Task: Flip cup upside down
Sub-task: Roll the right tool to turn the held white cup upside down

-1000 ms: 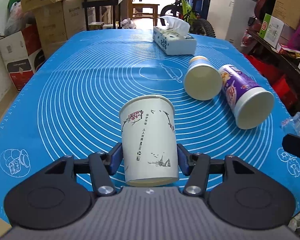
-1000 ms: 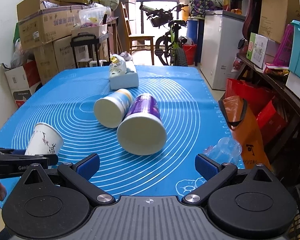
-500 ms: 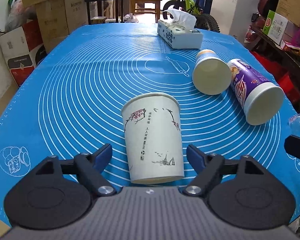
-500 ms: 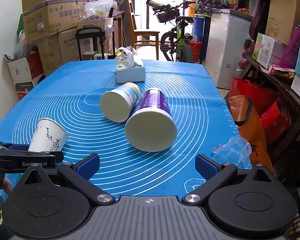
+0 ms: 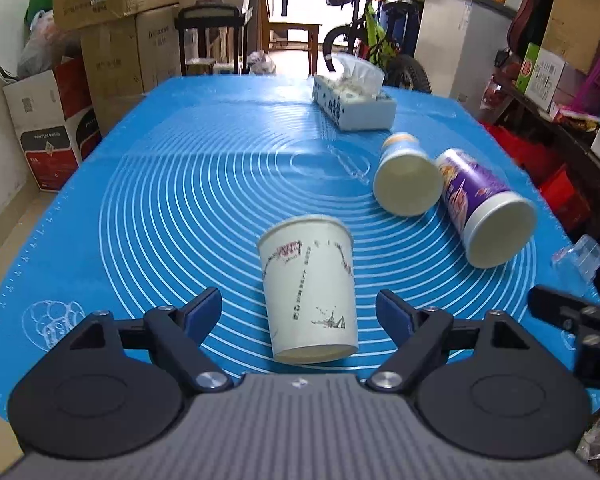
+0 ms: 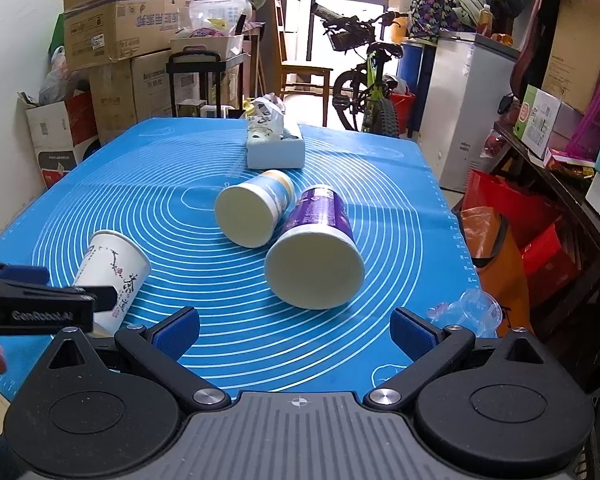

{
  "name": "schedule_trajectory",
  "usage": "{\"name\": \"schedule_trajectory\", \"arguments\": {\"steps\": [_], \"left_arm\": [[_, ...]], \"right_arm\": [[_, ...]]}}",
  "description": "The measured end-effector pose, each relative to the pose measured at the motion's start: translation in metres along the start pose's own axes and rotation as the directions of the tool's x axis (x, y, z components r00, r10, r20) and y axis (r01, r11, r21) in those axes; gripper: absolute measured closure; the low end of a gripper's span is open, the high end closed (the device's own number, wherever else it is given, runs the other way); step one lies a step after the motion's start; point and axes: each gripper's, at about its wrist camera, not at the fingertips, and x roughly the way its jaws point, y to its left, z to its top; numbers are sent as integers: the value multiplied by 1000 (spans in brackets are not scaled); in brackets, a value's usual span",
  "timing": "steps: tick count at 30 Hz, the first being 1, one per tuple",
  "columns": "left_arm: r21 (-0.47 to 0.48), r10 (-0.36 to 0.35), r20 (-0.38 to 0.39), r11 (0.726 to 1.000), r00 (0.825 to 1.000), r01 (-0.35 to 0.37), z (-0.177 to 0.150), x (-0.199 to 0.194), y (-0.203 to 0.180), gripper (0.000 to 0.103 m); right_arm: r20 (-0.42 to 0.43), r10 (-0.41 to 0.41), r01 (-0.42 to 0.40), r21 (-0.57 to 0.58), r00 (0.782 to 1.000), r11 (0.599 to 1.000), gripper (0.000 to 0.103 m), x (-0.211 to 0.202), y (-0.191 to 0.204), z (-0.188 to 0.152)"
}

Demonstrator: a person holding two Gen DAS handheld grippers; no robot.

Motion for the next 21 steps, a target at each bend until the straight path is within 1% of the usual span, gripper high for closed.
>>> {"name": "schedule_trajectory", "arguments": {"steps": [3, 5, 7, 9, 12, 13, 14, 16, 17, 19, 21], "left_arm": [[-12, -5, 38, 1000, 999, 6, 4, -17, 4, 19], [-21, -7, 67, 1000, 998, 9, 6, -29, 8, 15], [-25, 8, 101, 1000, 995, -6, 8, -40, 12, 11], [-16, 43, 135, 999, 990, -41, 8, -48, 16, 10], [-16, 125, 178, 992, 976, -124, 5, -54, 22, 0], [-25, 147, 192, 989, 970, -145, 3, -55, 24, 0], [-34, 162, 199, 987, 967, -159, 2, -55, 28, 0], [-57, 170, 191, 985, 967, -163, -1, -53, 37, 0], [-72, 169, 180, 985, 969, -158, -3, -51, 43, 0], [-115, 167, 154, 982, 974, -151, -6, -47, 55, 0], [-141, 177, 142, 978, 974, -157, -9, -45, 64, 0]], "right_arm": [[5, -2, 2, -44, 1000, 999, 2, -3, 5, 3], [5, -7, 8, -100, 1000, 995, 2, -5, 10, 6], [10, -24, 25, -181, 1000, 983, 3, -7, 16, 11], [23, -35, 40, -266, 999, 963, 2, -10, 25, 16], [31, -31, 41, -397, 999, 917, 2, -14, 40, 24], [28, -23, 32, -435, 999, 900, 3, -15, 46, 27], [24, -19, 29, -485, 1000, 874, 2, -15, 53, 29], [31, -32, 45, -595, 999, 803, 3, -15, 71, 32], [42, -37, 56, -656, 998, 753, 3, -15, 80, 31], [78, -38, 84, -768, 996, 635, 3, -17, 99, 28], [119, -25, 116, -856, 993, 503, 2, -16, 116, 22]]}}
